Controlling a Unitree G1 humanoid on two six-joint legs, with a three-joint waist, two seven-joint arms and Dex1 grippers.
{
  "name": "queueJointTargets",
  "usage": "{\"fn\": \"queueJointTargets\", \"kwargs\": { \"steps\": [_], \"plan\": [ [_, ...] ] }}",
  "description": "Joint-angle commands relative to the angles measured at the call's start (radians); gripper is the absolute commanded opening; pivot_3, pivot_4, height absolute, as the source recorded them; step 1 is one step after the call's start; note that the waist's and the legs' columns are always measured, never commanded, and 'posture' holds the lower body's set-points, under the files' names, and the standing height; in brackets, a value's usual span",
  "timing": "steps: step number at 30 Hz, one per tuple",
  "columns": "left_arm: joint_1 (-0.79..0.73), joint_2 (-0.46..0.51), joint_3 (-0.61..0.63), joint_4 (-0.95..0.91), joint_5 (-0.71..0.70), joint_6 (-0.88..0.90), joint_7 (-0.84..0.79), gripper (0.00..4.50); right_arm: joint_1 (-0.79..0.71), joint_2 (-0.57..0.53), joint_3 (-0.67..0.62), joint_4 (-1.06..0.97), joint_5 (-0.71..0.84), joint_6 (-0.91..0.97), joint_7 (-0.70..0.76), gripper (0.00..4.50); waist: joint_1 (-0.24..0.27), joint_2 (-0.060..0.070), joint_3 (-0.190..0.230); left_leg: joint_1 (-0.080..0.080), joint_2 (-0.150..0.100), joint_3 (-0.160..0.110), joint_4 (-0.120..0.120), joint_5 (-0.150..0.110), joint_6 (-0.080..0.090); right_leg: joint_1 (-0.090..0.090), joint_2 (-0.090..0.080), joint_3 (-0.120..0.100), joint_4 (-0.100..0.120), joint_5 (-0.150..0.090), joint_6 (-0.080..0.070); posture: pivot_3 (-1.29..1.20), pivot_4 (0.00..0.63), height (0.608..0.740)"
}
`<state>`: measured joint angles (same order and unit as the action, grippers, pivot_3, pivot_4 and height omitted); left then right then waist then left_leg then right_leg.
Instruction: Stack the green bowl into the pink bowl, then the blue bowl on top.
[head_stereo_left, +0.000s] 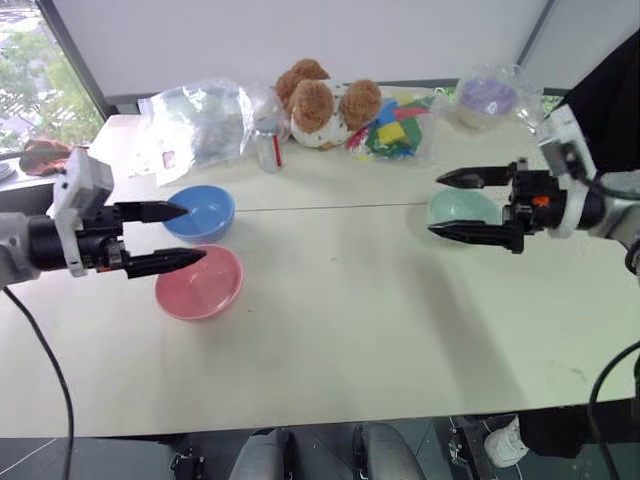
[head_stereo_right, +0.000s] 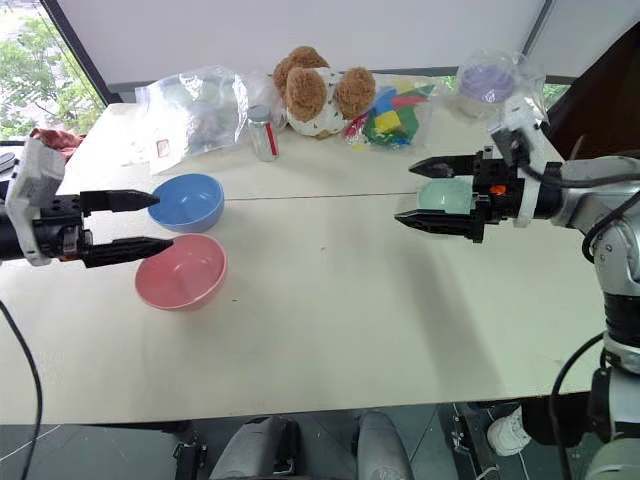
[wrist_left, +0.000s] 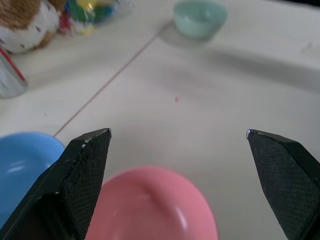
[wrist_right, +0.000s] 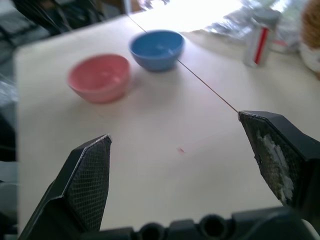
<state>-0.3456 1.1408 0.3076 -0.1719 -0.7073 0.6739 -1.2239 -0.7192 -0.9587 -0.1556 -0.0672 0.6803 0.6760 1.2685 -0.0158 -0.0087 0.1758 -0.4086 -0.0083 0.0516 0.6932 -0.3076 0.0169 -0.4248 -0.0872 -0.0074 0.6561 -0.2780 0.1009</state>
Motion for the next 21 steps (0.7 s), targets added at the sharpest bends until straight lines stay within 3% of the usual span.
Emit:
{"fn": "queueJointTargets", "kwargs": {
  "steps": [1,11,21],
  "plan": [
    [0.019,0.041,-0.037,0.016,0.058,-0.065,-0.075,4.50,-0.056,0.006,-0.054,-0.007,0.081,0.020,0.028,4.43,0.000,0.000,0.000,0.000,0.000,0.000,0.000,0.000,0.001,0.000,0.000,0.000,0.000,0.000,0.000,0.00,0.150,0.740],
    [0.132,0.090,-0.166,0.079,0.257,-0.313,-0.245,4.50,-0.006,-0.002,-0.068,-0.089,0.133,0.046,0.010,4.43,0.002,0.000,0.000,0.000,0.000,0.000,-0.001,-0.002,0.004,0.000,-0.001,0.000,-0.001,0.000,0.000,0.00,0.150,0.740],
    [0.058,0.000,-0.350,0.176,0.518,-0.591,-0.191,4.50,0.013,-0.025,-0.093,-0.128,0.167,0.095,-0.026,4.43,0.001,0.000,0.000,0.000,0.000,0.000,-0.001,-0.003,0.004,-0.001,-0.001,0.000,-0.001,0.000,0.000,0.00,0.150,0.740]
  ]
}}
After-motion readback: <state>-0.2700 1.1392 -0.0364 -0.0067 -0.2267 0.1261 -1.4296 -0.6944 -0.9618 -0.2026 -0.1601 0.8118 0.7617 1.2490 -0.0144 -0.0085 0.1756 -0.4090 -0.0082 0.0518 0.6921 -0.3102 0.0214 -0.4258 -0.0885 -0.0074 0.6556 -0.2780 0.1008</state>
